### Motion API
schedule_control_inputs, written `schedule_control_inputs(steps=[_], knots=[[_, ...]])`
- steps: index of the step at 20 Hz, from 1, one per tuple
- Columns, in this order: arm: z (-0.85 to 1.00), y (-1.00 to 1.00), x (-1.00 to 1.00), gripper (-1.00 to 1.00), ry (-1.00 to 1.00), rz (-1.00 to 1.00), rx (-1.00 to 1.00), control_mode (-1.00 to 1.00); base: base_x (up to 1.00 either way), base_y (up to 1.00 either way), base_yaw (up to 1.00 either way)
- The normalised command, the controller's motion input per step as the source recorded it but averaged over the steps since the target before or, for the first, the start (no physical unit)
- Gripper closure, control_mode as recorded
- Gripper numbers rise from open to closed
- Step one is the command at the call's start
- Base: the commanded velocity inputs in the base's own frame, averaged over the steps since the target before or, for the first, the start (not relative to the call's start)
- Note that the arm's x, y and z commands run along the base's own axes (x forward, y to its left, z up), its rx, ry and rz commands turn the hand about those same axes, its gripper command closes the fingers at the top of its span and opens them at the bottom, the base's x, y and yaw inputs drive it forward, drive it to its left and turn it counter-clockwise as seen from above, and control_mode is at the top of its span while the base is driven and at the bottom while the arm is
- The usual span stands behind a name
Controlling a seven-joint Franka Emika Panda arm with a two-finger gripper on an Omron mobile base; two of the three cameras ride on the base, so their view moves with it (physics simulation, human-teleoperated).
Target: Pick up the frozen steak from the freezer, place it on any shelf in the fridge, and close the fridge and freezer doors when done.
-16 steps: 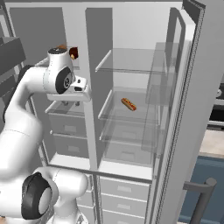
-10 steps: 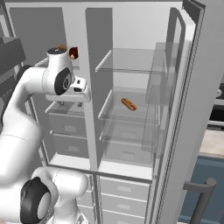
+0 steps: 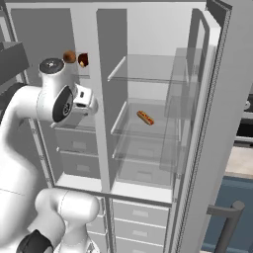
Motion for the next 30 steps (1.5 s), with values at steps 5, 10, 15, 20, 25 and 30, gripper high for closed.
schedule_control_inputs(steps=[5,10,15,20,25,30], knots=[[0.79,0.23,-0.13,-1.00,-0.35,-0.04,0.02,-1.00,0.00,0.00,0.00],[0.97,0.11,-0.01,-1.00,-0.32,-0.02,0.01,-1.00,0.00,0.00,0.00],[0.74,0.26,0.10,-1.00,-0.13,-0.06,0.05,-1.00,0.00,0.00,0.00],[0.04,0.16,0.48,-1.00,0.03,-0.04,0.00,-1.00,0.00,0.00,0.00],[0.00,0.00,0.13,-1.00,0.01,0.00,0.00,-1.00,0.00,0.00,0.00],[-0.04,0.00,0.52,-1.00,0.04,0.00,0.00,-1.00,0.00,0.00,0.00]])
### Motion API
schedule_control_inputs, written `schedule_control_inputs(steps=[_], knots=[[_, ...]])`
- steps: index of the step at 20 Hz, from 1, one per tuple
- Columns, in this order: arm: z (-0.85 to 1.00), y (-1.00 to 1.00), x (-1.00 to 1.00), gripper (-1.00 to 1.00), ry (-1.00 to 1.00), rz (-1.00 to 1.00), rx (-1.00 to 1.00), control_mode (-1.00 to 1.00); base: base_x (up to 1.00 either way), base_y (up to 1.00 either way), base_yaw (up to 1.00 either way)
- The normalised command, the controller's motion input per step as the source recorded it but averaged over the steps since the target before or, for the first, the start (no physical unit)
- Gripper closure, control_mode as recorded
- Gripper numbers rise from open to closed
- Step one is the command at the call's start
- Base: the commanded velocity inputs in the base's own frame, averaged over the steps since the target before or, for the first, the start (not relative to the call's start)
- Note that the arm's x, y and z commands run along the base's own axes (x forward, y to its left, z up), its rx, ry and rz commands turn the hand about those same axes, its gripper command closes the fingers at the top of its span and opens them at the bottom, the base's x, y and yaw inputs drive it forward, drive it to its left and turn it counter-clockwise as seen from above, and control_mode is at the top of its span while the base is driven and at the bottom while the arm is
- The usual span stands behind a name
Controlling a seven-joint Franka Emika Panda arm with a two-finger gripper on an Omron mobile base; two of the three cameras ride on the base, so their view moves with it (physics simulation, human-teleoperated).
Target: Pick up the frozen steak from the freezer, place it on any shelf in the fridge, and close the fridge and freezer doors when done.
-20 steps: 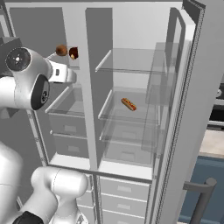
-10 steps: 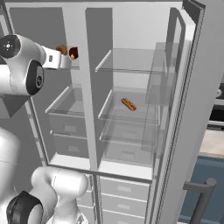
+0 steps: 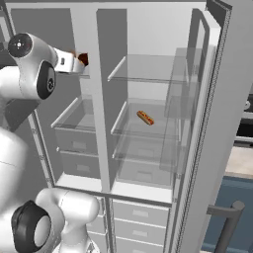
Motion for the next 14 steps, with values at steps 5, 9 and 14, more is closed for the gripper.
schedule_control_inputs(steps=[5,9,14], knots=[[-0.09,0.07,0.60,-1.00,0.00,0.00,0.00,-1.00,0.00,0.00,0.00],[-0.06,0.24,0.58,-1.00,0.00,0.00,0.00,-1.00,0.00,0.00,0.00],[-0.18,0.23,0.63,-1.00,0.01,0.00,0.00,-1.00,0.00,0.00,0.00]])
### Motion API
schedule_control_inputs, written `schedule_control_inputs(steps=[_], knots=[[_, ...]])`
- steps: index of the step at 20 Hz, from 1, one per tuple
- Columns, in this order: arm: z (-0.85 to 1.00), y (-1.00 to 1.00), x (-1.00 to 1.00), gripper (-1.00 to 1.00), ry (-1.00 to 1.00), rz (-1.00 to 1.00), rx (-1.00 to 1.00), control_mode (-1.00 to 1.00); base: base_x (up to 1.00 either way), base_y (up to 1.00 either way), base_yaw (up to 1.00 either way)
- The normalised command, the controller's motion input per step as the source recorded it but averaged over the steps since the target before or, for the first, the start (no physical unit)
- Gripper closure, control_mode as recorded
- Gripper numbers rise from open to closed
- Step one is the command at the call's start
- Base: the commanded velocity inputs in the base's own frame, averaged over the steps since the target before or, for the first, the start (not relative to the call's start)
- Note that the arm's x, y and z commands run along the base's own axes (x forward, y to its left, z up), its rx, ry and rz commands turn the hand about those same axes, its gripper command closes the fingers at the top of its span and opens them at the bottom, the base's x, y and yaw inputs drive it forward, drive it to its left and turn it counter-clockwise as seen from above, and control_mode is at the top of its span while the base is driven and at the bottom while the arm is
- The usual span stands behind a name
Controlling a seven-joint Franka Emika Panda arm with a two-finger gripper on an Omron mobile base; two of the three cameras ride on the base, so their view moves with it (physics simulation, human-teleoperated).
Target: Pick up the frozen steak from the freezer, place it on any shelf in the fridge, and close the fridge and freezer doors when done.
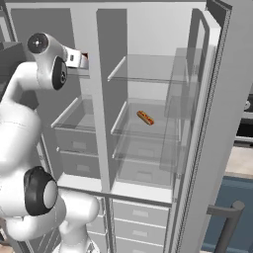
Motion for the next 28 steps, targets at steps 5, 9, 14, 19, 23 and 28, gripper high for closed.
schedule_control_inputs(steps=[5,9,14,19,23,28], knots=[[-0.12,0.11,0.73,-1.00,0.06,0.00,0.00,-1.00,0.00,0.00,0.00],[-0.04,0.21,0.71,-1.00,0.06,0.00,0.00,-1.00,0.00,0.00,0.00],[-0.02,0.19,0.70,-1.00,0.05,0.00,-0.02,-1.00,0.00,0.00,0.00],[-0.13,0.05,0.73,-1.00,0.06,0.00,-0.04,-1.00,0.00,0.00,0.00],[-0.23,0.02,0.69,-1.00,0.07,0.00,-0.06,-1.00,0.00,0.00,0.00],[-0.27,0.00,0.55,-1.00,0.08,0.00,-0.04,-1.00,0.00,0.00,0.00]])
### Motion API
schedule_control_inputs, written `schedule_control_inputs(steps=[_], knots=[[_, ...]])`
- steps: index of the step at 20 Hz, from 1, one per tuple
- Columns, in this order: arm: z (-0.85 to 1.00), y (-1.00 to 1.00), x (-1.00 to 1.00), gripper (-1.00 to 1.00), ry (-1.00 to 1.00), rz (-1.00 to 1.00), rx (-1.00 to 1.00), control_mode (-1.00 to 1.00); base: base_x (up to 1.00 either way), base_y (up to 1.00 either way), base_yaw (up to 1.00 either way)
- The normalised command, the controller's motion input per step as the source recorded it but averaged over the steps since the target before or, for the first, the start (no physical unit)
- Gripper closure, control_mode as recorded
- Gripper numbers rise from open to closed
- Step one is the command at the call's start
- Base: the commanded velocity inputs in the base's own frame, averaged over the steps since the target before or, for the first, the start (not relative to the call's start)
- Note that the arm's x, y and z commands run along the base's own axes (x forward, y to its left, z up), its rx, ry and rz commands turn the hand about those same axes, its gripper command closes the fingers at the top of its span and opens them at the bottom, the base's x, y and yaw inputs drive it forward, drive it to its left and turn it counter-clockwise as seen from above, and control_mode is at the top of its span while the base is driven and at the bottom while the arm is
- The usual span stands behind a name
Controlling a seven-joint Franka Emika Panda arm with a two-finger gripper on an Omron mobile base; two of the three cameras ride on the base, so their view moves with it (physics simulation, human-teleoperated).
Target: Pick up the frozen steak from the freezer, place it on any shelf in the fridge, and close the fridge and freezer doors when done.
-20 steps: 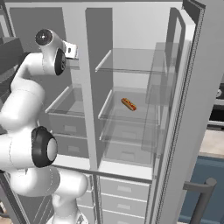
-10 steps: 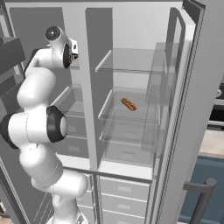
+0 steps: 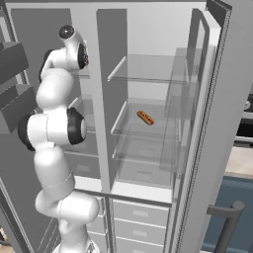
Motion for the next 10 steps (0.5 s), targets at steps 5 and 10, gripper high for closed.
schedule_control_inputs(steps=[5,10], knots=[[-0.50,-0.05,0.17,1.00,0.01,0.00,-0.02,-1.00,0.00,0.00,0.00],[-0.24,-0.24,0.02,1.00,-0.01,0.00,0.04,-1.00,0.00,0.00,0.00]])
